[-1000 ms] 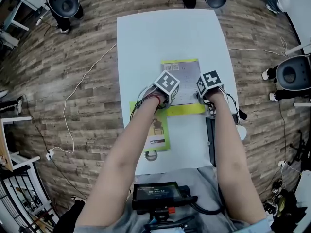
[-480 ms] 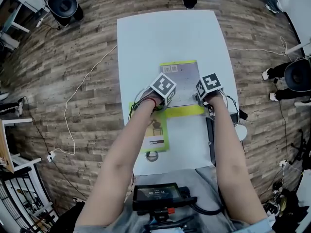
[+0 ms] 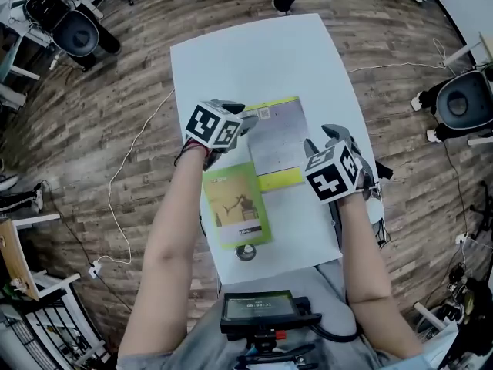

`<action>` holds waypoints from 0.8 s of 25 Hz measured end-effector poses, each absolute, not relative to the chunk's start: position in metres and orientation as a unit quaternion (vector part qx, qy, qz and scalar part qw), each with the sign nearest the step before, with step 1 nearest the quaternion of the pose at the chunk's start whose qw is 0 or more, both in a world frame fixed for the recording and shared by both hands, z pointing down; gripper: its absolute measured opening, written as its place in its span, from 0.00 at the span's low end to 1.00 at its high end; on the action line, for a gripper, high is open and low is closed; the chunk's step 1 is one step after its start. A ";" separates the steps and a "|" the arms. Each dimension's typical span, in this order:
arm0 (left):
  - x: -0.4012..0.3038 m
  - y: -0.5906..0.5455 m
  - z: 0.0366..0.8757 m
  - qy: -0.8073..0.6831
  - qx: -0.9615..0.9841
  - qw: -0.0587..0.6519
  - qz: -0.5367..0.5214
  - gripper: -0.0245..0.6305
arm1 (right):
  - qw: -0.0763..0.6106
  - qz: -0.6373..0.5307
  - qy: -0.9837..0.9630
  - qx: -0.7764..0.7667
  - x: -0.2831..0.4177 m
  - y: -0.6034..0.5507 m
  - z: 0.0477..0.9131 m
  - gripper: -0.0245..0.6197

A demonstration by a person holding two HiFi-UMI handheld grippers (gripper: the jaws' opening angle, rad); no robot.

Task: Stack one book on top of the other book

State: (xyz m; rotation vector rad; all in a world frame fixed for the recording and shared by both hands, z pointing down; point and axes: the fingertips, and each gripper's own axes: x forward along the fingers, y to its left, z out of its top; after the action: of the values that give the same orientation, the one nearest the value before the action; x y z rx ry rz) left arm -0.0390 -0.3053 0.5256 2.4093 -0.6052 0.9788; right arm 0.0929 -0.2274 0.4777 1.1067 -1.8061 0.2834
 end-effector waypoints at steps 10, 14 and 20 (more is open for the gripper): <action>0.023 -0.276 0.536 -0.194 0.893 0.195 0.356 0.33 | 0.333 -0.009 -0.826 0.455 0.111 -0.268 0.440 0.34; 0.039 -0.271 0.544 -0.190 0.888 0.221 0.355 0.33 | 0.287 0.045 -0.841 0.456 0.126 -0.264 0.445 0.34; 0.037 -0.267 0.559 -0.187 0.876 0.238 0.377 0.33 | 0.244 0.129 -0.870 0.408 0.146 -0.259 0.466 0.34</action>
State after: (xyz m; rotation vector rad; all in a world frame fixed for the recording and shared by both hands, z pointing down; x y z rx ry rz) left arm 0.0370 -0.2674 0.5594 2.3993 -0.5116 1.0325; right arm 0.1463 -0.2592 0.4656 1.1133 -2.3769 0.3514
